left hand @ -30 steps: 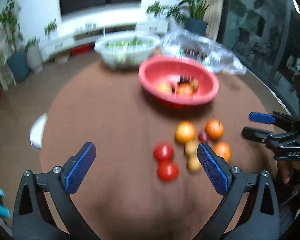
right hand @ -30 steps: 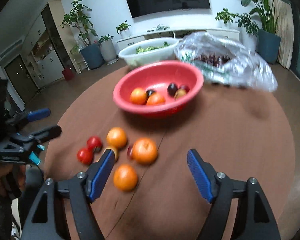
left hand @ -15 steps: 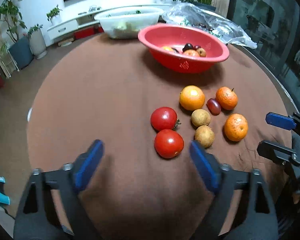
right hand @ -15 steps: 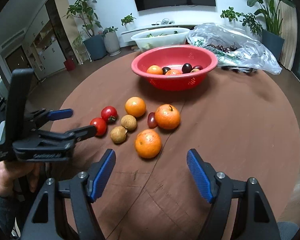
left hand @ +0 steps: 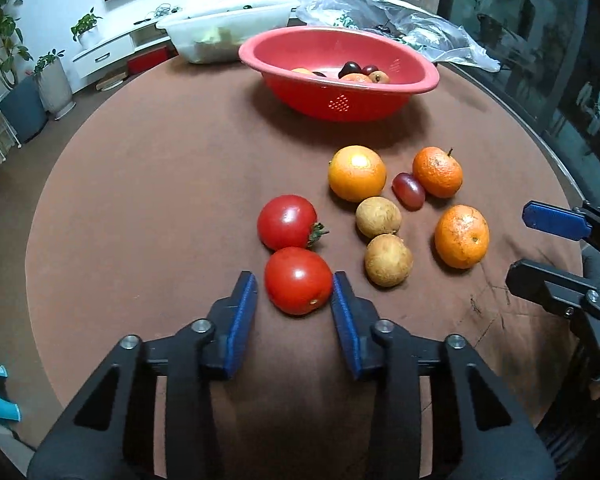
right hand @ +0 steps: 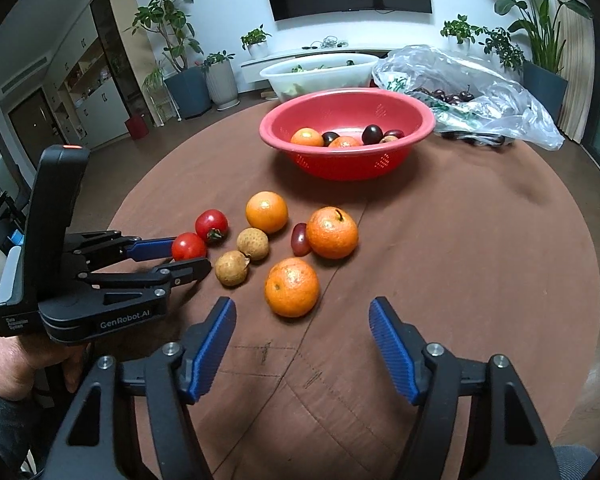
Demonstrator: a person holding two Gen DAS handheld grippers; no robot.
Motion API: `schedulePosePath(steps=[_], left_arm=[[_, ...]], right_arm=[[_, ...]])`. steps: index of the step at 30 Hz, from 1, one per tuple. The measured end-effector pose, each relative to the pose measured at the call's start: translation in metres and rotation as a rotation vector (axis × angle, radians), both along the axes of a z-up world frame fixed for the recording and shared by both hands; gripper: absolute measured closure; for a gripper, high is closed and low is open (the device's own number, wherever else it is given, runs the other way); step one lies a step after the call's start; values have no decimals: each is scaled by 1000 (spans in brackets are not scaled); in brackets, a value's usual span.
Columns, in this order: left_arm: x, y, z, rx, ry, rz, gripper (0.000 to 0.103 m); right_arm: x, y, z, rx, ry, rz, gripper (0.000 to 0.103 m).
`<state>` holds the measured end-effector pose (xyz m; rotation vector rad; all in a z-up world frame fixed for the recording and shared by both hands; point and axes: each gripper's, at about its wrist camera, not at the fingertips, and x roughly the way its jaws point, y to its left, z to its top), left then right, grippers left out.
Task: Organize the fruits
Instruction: 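Grasp a red tomato with the left tool while the right tool grasps a tangerine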
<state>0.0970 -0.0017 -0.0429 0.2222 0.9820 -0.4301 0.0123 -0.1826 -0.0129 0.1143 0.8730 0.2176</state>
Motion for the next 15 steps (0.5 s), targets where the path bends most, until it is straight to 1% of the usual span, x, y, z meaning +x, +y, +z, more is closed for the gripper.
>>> schedulePosePath(steps=[3,11,15], left_arm=[[-1,0,0,-9,0,-3,72],[-9,10,10,-53,-10,7,72],[-17,15,17,-72,-14,9,72]], right_arm=[[0,0,-1,-1,1,1,31],[6,9,-4,-20,9,25,34],[14,15,-8,-31,25,38,37]])
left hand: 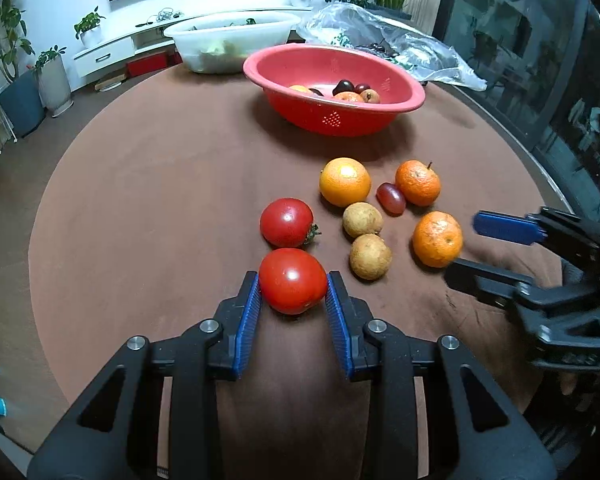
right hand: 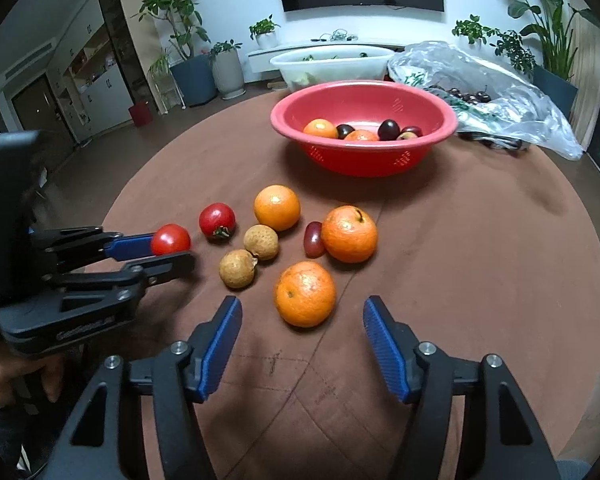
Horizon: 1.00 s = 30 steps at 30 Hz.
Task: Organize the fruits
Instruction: 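Grasp a red tomato with the left tool while the right tool grasps a tangerine, then carry the tomato and tangerine into the red bowl and open both tools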
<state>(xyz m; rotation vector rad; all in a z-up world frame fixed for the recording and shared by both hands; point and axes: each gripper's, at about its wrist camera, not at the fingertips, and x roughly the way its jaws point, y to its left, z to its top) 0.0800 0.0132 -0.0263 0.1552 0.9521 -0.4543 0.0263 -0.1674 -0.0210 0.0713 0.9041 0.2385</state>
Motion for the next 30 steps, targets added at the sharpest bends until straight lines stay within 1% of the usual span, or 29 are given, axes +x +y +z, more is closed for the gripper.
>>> schedulePosePath(steps=[5,7,16,18,23,30], left_arm=[[-8,1,-1,-17,9,0,72],[-11,0,-3,-19,12,-4,72],[-14,-2,-4,-26,13,-4,72],[-14,-2,-4,-27,14,-3,72],[-13,-1,-3,-30,11,2,72],[-10,0,0,-37,6,9,72]], right_arm=[[11,6,-5,-33,15,6,43],[16,8,-9,-48,32,8,49],[19,11,-18,-91,47,20,62],[19,10,-18,-89,46,21,64],[17,9,-15,-85,45,17,64],[12,10,-4,-83,31,17,64]])
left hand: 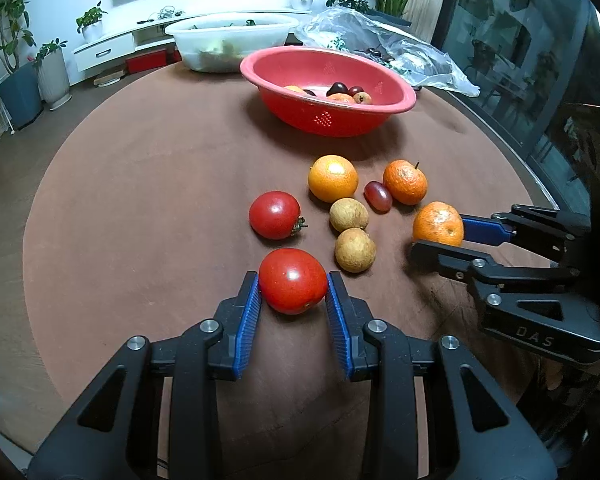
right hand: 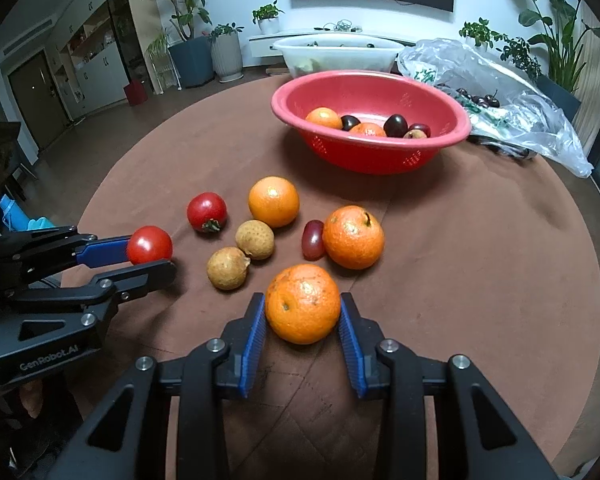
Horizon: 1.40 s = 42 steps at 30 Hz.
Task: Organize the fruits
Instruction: 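Carry the tomato and tangerine into the red bowl and open both tools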
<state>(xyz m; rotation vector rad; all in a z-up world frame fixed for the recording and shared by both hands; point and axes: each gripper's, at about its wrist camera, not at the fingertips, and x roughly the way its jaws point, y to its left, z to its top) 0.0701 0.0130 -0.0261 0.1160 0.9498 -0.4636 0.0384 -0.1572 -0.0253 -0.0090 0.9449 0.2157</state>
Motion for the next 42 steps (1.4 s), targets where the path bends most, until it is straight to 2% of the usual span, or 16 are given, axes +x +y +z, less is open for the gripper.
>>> schedulePosePath(steps=[12,20,34,42], left_arm=[[7,1,9,-8,-15,10,72],[30,-10,30,-7,-57,2,72],[111,-42,70,26,-140,-25,72],[151,-59,60,46,-129,-45,72]], right_arm=[[-4,-2,19,-44,-28,-22,64],[5,-10,32,-68,-52,-43,64],[53,-23,62,-155,-123,-64,64],[90,-27,70,-199,-144,-65,64]])
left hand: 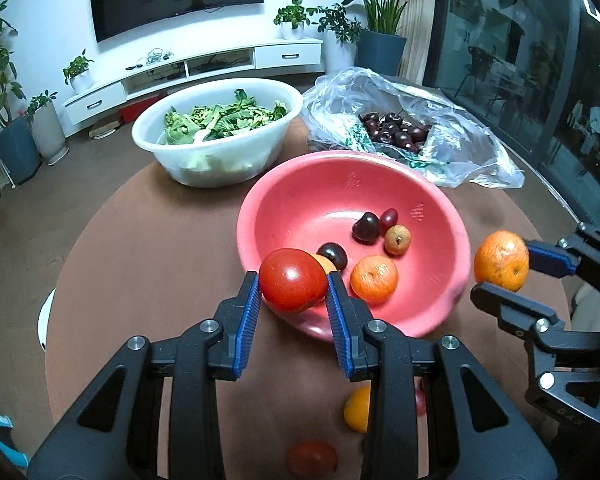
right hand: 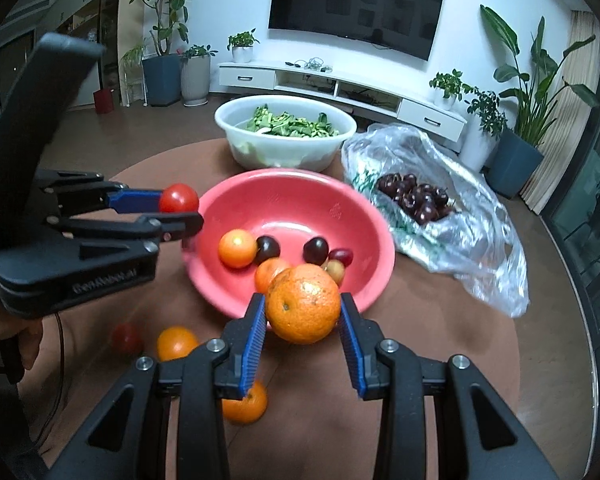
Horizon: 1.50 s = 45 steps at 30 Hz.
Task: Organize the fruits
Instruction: 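Carry the tomato and tangerine into the red bowl and open both tools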
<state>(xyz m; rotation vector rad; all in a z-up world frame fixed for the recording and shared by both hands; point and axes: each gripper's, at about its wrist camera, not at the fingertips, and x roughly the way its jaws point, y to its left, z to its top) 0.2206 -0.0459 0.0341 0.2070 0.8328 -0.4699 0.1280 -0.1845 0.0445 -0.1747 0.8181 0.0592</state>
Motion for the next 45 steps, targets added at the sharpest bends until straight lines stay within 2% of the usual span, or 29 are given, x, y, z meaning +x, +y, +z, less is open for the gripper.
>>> schedulePosePath(steps=[15,35,38,43,45], left_arm=[[36,-23,-25,7,15,-17,72],[44,-35,-38,13,18,-39,71],[43,-35,-37,3,14,-44,58],[38,-38,-30,-20,-6,-44,26],[35,-37,-26,-29,-20,-34,23]], right_arm=[[28,1,-19,-27,26,4,64],[46,1,-34,-48,55,0,64],[48,1,-38,-49,63,-3,64],[52,-2,-47,-39,81,-18,64],[52,-3,-46,-38,76,-21,64]])
